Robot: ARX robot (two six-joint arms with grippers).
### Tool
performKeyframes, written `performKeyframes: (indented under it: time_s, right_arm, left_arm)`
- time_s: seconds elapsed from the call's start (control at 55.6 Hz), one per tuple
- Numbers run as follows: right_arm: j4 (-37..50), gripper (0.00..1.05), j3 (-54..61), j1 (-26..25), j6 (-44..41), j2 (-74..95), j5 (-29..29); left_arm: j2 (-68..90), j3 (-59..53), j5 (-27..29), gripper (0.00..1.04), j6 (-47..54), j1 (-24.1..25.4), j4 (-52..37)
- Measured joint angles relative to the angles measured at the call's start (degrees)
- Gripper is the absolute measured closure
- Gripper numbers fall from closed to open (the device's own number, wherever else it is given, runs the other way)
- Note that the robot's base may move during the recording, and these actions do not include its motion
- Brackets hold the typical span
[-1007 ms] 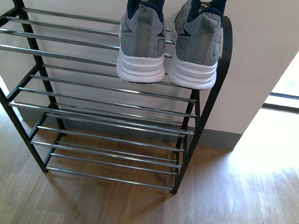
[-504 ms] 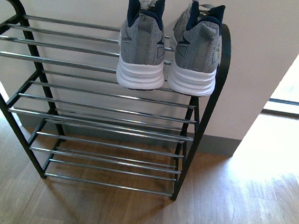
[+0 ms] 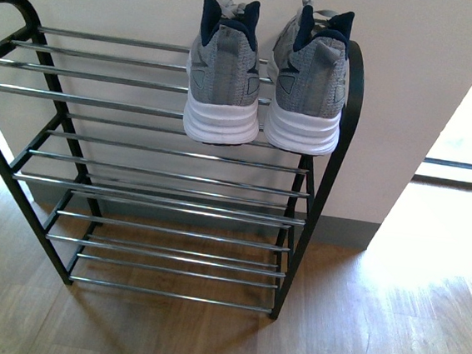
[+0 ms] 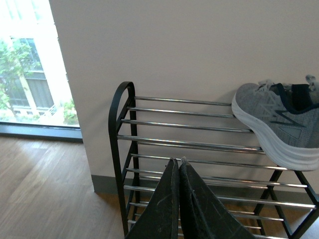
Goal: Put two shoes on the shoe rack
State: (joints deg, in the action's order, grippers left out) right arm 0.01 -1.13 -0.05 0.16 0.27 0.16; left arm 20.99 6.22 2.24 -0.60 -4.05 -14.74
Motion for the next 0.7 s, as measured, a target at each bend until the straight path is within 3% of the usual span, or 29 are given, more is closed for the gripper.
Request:
performKeyframes:
  time_s: [0.126, 0.701]
  right_arm:
    - [-0.02, 0.09, 0.0, 0.0, 0.0, 0.0, 0.0]
    - [-0.02, 0.09, 0.0, 0.0, 0.0, 0.0, -0.15]
  left_arm:
    - [-2.62, -1.44, -1.77, 1.04, 0.0, 3.74, 0.98]
    - [-12.57, -5.44, -2.23, 1.04, 0.04, 3.85, 6.64]
